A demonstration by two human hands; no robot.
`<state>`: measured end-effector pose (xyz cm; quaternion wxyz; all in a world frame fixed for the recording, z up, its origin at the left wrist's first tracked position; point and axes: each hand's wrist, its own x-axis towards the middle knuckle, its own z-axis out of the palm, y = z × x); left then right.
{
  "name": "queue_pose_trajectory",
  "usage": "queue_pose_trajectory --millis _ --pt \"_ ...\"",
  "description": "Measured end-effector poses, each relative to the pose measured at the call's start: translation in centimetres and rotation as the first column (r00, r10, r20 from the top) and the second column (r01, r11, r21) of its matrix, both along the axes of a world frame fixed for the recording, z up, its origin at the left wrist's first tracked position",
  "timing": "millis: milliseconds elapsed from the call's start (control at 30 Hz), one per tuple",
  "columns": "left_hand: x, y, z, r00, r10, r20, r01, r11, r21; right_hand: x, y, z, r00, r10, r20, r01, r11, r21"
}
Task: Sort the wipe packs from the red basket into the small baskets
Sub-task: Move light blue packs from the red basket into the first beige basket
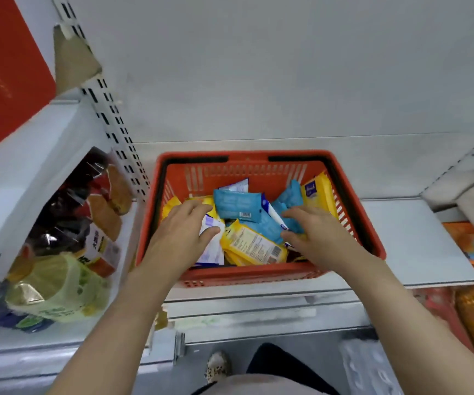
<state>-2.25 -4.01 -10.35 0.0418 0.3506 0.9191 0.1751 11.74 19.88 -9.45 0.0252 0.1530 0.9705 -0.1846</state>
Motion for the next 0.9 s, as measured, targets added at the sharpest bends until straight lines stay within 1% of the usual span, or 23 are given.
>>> queue_pose_trajectory --millis 67,100,133,233,300,400,467,500,533,567,600,633,667,700,733,767,800,900 --pt "-1.2 0.6 -0.7 0.999 -0.034 0.027 0.034 0.999 0.007 -2.0 0.2 -0.9 0.990 -0.013 0.139 0.010 1.000 0.025" --pt "-1.7 0.9 -0.9 0.999 -0.039 0.039 0.038 0.999 0.017 -3.2 0.2 -1.3 0.984 -0.004 0.178 0.001 1.000 0.020" --pt "-2.1 1.2 -1.1 0.998 -0.035 0.054 0.034 0.999 0.026 -4.5 0.0 -1.6 0.983 0.008 0.186 -0.008 1.000 0.001" --pt "-3.0 2.1 -1.5 0.995 -0.032 0.095 0.029 0.999 0.024 -8.9 -0.6 -2.5 0.992 0.002 0.126 0.006 0.998 -0.059" --pt "-3.6 2.5 -1.7 0.993 -0.030 0.113 0.030 1.000 0.008 -11.7 -0.9 -3.3 0.989 0.018 0.143 -0.010 0.998 -0.060" --pt "-4.4 3.1 -2.0 0.992 -0.017 0.121 0.017 1.000 0.001 -13.9 -1.4 -4.2 0.972 -0.003 0.233 0.005 1.000 -0.009" --pt "-4.9 3.3 -2.1 0.993 -0.006 0.116 0.006 1.000 -0.005 -14.1 -1.5 -4.4 0.969 -0.023 0.245 0.012 0.999 0.045" --pt "-5.2 3.4 -2.2 0.994 0.001 0.111 0.001 1.000 -0.016 -14.0 -1.3 -4.4 0.973 -0.041 0.225 0.034 0.999 0.033" --pt "-5.4 3.5 -2.3 0.994 0.006 0.106 -0.003 1.000 -0.029 -13.7 -0.8 -4.2 0.977 -0.085 0.193 0.092 0.995 -0.024" --pt "-5.7 3.7 -2.3 0.995 0.010 0.104 -0.006 0.999 -0.040 -13.3 -0.2 -3.7 0.974 -0.161 0.162 0.185 0.971 -0.149" --pt "-6.1 3.9 -2.4 0.994 0.013 0.105 -0.008 0.999 -0.050 -12.7 0.6 -3.1 0.954 -0.258 0.156 0.297 0.893 -0.339" --pt "-6.4 4.3 -2.5 0.994 0.010 0.109 -0.003 0.998 -0.063 -12.0 1.7 -2.4 0.921 -0.337 0.194 0.386 0.736 -0.556" --pt "-6.7 4.9 -2.6 0.993 -0.003 0.121 0.012 0.997 -0.078 -11.0 2.7 -1.8 0.891 -0.372 0.261 0.434 0.525 -0.732" --pt "-7.0 5.6 -2.9 0.989 -0.024 0.145 0.037 0.995 -0.088 -9.9 3.8 -1.1 0.871 -0.374 0.319 0.443 0.314 -0.840" --pt "-7.2 6.4 -3.2 0.982 -0.050 0.181 0.068 0.993 -0.095 -8.8 4.7 -0.7 0.862 -0.363 0.354 0.433 0.163 -0.887" --pt "-7.4 7.3 -3.5 0.971 -0.082 0.223 0.108 0.989 -0.106 -7.8 5.5 -0.4 0.863 -0.349 0.364 0.420 0.097 -0.902" --pt "-7.6 8.3 -3.9 0.957 -0.121 0.265 0.158 0.979 -0.126 -6.9 6.0 -0.2 0.868 -0.340 0.362 0.411 0.084 -0.908" --pt "-7.8 11.0 -5.5 0.887 -0.209 0.412 0.296 0.942 -0.160 -5.4 6.3 -0.3 0.888 -0.366 0.279 0.352 0.148 -0.924"
